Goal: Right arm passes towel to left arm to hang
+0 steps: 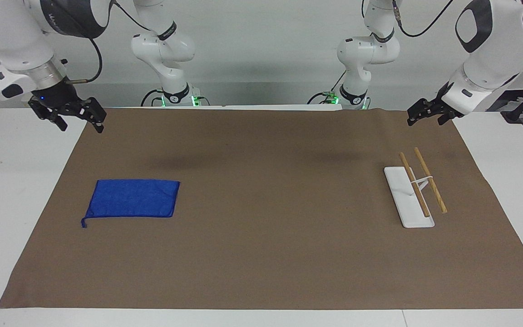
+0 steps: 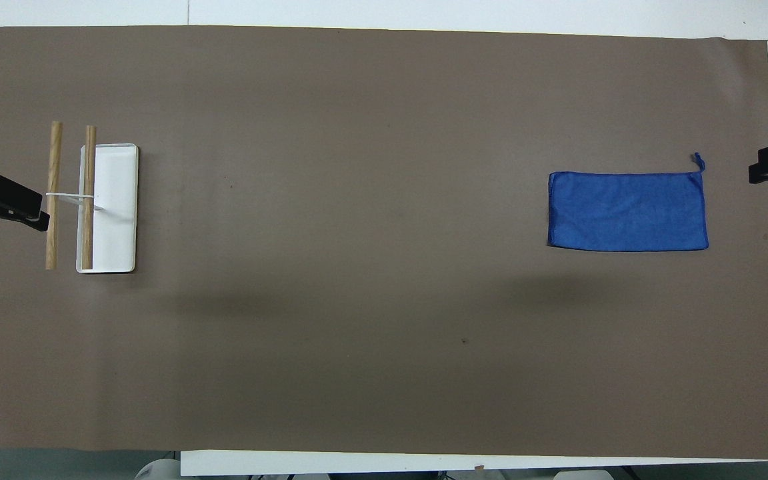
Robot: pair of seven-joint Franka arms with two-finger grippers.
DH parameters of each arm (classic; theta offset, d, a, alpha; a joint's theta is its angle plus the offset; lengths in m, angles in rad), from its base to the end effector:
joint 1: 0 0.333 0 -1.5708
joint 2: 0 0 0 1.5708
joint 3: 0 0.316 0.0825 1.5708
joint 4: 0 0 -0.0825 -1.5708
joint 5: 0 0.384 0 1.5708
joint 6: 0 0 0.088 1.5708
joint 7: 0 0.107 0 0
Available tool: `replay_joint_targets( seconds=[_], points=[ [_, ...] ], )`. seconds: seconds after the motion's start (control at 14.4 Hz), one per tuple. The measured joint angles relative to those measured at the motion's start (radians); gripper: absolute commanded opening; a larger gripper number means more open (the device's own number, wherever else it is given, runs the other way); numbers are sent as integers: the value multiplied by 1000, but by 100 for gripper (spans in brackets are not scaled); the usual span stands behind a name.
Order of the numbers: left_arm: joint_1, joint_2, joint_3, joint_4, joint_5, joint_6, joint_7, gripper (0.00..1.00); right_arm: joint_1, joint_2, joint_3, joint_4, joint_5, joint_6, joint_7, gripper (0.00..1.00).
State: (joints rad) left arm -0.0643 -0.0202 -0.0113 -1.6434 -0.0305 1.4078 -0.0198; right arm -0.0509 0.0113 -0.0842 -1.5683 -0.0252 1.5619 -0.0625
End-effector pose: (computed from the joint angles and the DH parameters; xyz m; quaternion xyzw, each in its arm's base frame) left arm 0.5252 -0.0435 0.5896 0.9937 -0.0286 -0.1081 0.0100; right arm 0.5515 -0.0774 0.6187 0.9992 -0.0363 -0.0101 0.0121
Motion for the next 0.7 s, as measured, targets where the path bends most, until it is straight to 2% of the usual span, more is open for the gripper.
replay_joint_targets(
  seconds=[0.49,0.7],
  points=[
    [0,0,0,0,0,0,0,100,0,0,0,-1,0,-15,0,100],
    [0,0,0,0,0,0,0,100,-1,-9,0,-47,0,19,-2,100]
  ],
)
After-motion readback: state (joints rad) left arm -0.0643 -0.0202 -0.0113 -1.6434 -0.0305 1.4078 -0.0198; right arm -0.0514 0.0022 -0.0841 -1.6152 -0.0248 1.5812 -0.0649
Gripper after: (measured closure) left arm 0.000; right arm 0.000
